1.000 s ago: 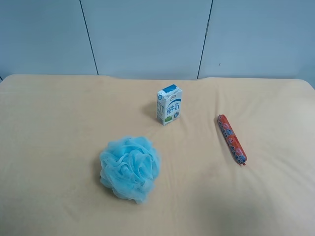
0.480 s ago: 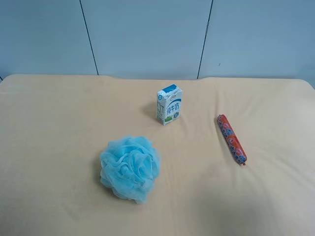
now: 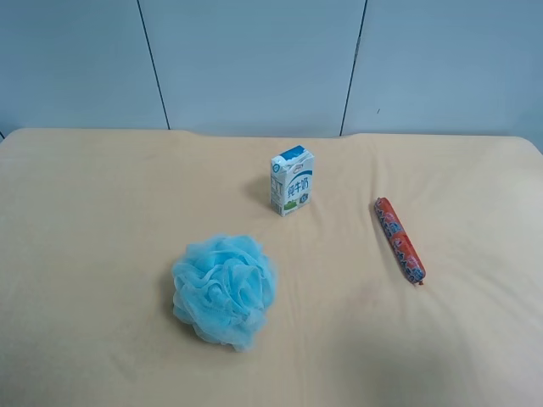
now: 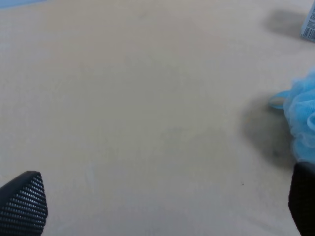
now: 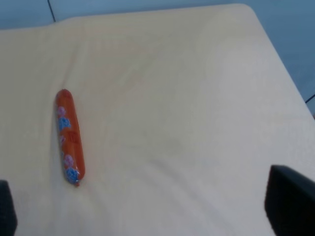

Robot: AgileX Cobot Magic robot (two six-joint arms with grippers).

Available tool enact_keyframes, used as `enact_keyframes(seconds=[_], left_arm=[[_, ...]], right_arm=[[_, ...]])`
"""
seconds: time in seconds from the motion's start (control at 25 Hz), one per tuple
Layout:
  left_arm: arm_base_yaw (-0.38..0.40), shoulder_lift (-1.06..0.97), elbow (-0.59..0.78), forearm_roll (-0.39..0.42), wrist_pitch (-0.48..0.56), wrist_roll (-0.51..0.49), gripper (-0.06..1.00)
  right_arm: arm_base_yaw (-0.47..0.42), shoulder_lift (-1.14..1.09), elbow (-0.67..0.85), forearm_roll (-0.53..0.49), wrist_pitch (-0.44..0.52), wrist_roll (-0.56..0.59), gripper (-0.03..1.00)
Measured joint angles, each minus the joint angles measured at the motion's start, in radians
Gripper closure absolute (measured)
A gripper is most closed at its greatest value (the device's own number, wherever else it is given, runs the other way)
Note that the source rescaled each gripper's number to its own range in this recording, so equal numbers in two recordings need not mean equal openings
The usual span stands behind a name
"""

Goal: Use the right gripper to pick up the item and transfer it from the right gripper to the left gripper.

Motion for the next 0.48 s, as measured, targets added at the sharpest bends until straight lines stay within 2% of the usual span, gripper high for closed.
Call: enact_keyframes(seconds=[0.48], left_arm=[[0.000, 0.000, 0.000, 0.000, 0.000, 0.000, -0.05]], right_arm=[[0.000, 0.000, 0.000, 0.000, 0.000, 0.000, -0.03]])
